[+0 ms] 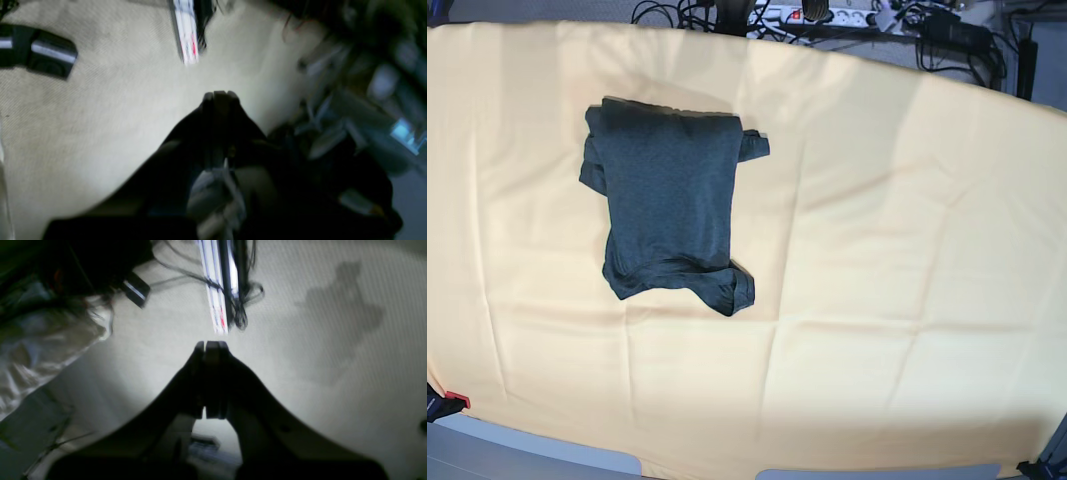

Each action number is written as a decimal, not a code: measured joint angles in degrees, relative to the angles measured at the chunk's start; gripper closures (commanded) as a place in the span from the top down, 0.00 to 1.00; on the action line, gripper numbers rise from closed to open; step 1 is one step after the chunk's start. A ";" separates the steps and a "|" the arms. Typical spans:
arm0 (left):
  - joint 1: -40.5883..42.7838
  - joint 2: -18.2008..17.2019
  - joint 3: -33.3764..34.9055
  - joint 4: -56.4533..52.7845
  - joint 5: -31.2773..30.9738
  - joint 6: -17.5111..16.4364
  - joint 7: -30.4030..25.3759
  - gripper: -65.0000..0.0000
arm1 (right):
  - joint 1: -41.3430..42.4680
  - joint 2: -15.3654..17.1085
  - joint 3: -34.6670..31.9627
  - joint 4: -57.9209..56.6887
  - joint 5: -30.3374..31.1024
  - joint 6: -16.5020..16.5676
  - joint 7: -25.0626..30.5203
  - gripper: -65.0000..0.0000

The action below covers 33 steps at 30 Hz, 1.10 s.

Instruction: Fold the T-shirt properly

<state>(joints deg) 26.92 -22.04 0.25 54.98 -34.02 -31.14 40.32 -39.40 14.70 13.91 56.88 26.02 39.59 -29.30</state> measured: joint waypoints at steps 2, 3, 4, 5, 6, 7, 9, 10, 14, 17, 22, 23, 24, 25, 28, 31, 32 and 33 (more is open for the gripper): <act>-2.45 0.85 0.00 -3.30 4.55 0.24 -5.68 0.00 | 3.13 -0.11 -3.34 -3.74 -3.50 -2.29 3.69 0.00; -3.54 1.16 -0.02 -4.70 6.47 0.31 -8.39 0.00 | 4.52 -0.11 -5.03 -5.46 -5.81 -4.44 5.01 0.00; -4.63 1.38 -0.04 -6.03 8.57 0.13 -10.80 0.00 | 5.70 -0.15 -6.64 -7.19 -7.48 -6.86 6.05 0.00; -5.86 1.68 -0.07 -7.43 10.43 0.24 -12.57 0.00 | 6.67 -0.24 -8.22 -8.79 -8.72 -9.31 7.96 0.00; -7.04 2.03 -0.07 -8.85 12.31 0.35 -14.49 0.00 | 7.65 -0.26 -9.77 -10.21 -9.55 -11.21 8.98 0.00; -8.20 2.36 -0.09 -10.27 13.33 0.28 -15.54 0.00 | 8.74 -0.28 -11.30 -11.56 -10.51 -12.81 10.05 0.00; -10.27 3.65 -0.26 -13.27 16.33 0.85 -18.40 0.00 | 11.17 -0.52 -14.08 -13.62 -11.72 -15.78 12.00 0.00; -11.08 4.46 -0.28 -14.75 17.84 1.97 -19.65 0.00 | 12.52 -0.57 -15.23 -14.40 -13.09 -17.00 12.70 0.00; -11.98 7.87 0.22 -19.39 23.34 9.38 -25.27 0.00 | 15.54 -1.33 -18.82 -16.15 -17.27 -21.53 15.32 0.00; -11.54 9.84 3.82 -21.40 26.53 14.16 -28.89 0.00 | 15.82 -2.54 -20.94 -16.79 -17.64 -23.17 16.02 0.00; -10.67 13.38 12.07 -22.43 26.56 24.83 -36.22 0.00 | 15.72 -4.42 -24.24 -16.79 -17.62 -24.46 17.55 0.00; -10.36 13.64 12.83 -22.40 25.86 24.72 -37.53 0.00 | 15.80 -4.37 -24.72 -16.79 -17.62 -24.44 17.53 0.00; -10.03 13.81 13.16 -22.40 25.31 24.70 -37.90 0.00 | 15.93 -4.26 -25.22 -16.79 -17.62 -24.85 17.57 0.00; -9.53 13.84 13.18 -22.40 25.29 24.94 -38.62 0.00 | 15.96 -4.11 -25.68 -16.79 -17.64 -25.24 17.81 0.00; -8.46 14.27 13.11 -22.58 25.27 25.20 -39.45 0.00 | 15.91 -4.02 -26.64 -16.79 -17.66 -25.05 18.84 0.00; -8.48 15.72 13.14 -22.77 25.24 25.53 -40.65 0.00 | 16.26 -4.76 -26.64 -16.79 -17.64 -25.03 19.04 0.00; -8.52 16.22 13.14 -22.77 25.24 25.27 -40.96 0.00 | 16.44 -4.98 -26.64 -16.79 -17.62 -24.98 19.04 0.00; -8.85 16.52 13.27 -22.75 24.83 25.09 -40.96 0.00 | 16.72 -5.22 -26.64 -16.79 -17.66 -24.72 19.04 0.00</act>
<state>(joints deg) 18.06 -5.52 13.52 32.23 -9.19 -6.04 -0.64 -22.68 9.47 -12.73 40.10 8.36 14.87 -10.26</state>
